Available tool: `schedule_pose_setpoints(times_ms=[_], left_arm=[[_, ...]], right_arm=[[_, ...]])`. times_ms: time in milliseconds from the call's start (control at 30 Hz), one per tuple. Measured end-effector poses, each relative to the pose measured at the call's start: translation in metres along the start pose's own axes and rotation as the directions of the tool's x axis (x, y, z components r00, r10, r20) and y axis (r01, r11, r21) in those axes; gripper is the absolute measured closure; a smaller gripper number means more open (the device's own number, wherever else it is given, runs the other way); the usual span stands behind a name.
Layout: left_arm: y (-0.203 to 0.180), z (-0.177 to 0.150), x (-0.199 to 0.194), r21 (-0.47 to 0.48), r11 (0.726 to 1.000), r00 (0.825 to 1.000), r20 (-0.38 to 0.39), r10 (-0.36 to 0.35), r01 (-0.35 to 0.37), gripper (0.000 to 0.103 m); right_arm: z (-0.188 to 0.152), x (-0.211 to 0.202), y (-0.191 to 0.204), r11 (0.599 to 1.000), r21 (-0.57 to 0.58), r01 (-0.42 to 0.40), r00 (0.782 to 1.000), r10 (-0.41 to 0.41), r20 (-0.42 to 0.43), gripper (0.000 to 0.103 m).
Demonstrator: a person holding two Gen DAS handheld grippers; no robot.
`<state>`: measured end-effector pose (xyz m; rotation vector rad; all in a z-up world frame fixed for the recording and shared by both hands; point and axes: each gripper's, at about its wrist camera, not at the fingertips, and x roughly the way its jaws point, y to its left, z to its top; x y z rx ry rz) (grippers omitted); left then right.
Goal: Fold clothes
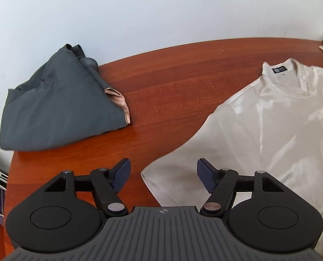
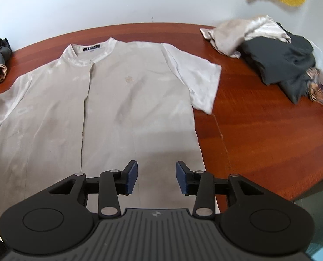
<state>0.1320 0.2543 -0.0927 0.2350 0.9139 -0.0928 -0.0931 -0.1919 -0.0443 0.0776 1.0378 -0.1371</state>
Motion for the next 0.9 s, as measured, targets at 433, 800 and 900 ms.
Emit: schedule_pose_setpoints(times_ms=[433,800,900], left_arm=[[-0.048,-0.075,-0.104,-0.113,0.991,0.997,0.029,0.075,-0.071,0.031],[-0.109,-0.151,-0.177,-0.164,0.984,0.998,-0.018,0.064,-0.066,0.031],[-0.121,-0.166,-0.191,-0.169,0.984,0.999,-0.020,0.049,-0.052,0.031]], right_arm=[[-0.038,-0.024,-0.053,0.989,-0.113,-0.098,0.995,0.099,0.001,0.055],[-0.055,-0.026,-0.076,0.961,-0.201,-0.193,0.981,0.194,-0.013,0.055],[-0.059,-0.027,-0.076,0.959,-0.205,-0.194,0.981,0.195,-0.015,0.055]])
